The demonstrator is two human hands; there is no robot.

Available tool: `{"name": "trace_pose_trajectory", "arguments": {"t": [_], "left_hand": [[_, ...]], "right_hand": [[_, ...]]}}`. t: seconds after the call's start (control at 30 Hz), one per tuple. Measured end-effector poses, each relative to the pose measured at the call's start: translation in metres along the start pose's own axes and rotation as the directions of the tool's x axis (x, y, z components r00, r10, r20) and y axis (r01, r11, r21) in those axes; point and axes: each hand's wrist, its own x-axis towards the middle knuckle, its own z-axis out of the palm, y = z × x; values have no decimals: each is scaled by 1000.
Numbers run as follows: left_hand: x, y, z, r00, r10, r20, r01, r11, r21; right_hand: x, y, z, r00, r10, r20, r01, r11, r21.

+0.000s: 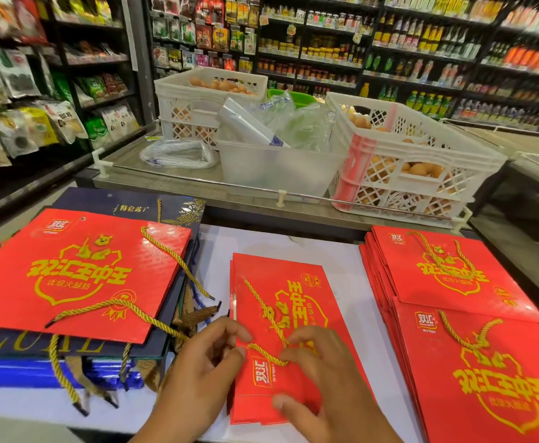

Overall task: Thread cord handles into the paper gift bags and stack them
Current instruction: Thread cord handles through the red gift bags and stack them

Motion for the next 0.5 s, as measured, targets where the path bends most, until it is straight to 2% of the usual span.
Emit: {"name": "trace_pose_trajectory", "arguments": {"t": [0.1,0.3,0.4,0.5], "left_hand": [[2,-2,-1,999,-31,-36,28,998,-63],[0,6,-1,999,-41,-34,34,979,-200],[-3,10,-2,1000,-4,-28,-3,975,-221],[-8,12,-3,999,-5,-35,-5,960,-280]], "right_hand": [[-21,3,-2,991,-56,123,85,966,-246],[-35,-17,-18,973,76,216,-12,960,-280],[-41,-25,-24,978,-12,207,76,951,-300],[-47,-31,-39,974,-202,107,227,908,-352]]}}
